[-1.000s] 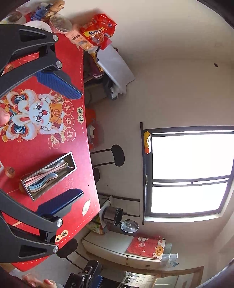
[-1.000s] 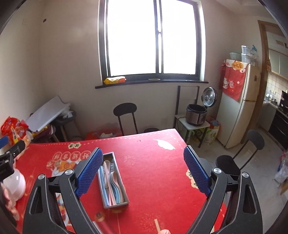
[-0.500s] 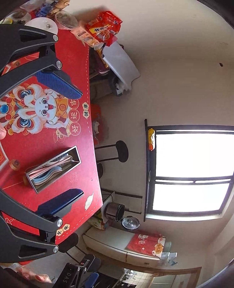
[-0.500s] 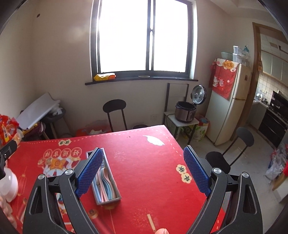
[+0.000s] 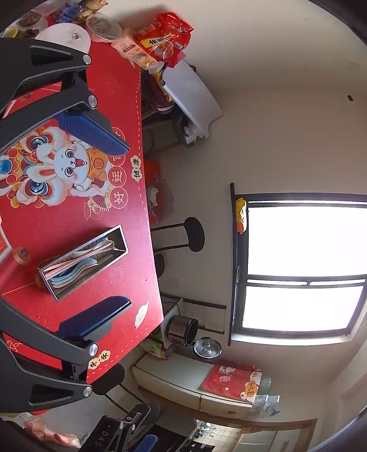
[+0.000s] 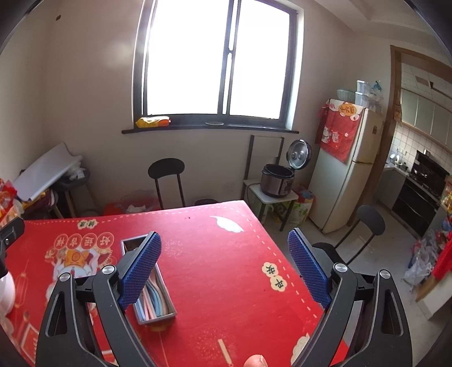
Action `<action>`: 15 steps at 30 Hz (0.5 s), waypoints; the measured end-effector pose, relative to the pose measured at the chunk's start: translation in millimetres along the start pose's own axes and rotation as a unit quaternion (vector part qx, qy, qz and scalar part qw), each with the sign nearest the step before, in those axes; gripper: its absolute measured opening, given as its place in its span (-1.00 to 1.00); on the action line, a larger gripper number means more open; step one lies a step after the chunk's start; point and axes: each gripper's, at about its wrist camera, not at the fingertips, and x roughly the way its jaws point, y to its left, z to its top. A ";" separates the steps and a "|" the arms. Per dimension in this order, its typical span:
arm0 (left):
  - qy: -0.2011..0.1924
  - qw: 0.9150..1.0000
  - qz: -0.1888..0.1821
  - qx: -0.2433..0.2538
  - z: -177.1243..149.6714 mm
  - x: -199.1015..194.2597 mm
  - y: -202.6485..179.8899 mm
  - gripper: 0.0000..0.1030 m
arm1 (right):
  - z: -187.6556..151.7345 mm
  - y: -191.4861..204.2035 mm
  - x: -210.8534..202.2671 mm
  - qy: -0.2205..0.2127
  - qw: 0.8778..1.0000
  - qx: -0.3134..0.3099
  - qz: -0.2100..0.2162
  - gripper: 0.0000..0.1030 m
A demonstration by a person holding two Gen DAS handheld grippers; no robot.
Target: Organize utensils
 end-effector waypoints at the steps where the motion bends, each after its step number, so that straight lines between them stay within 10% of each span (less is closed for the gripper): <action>1: 0.000 1.000 -0.001 0.000 -0.2 0.5 0.5 0.88 | 0.6 0.6 -0.1 -0.001 1.000 -0.001 -0.002 0.71; 15: 0.011 1.000 -0.005 0.000 -2.7 6.4 -0.5 0.88 | 1.6 2.6 1.7 -0.003 1.000 -0.002 -0.014 0.71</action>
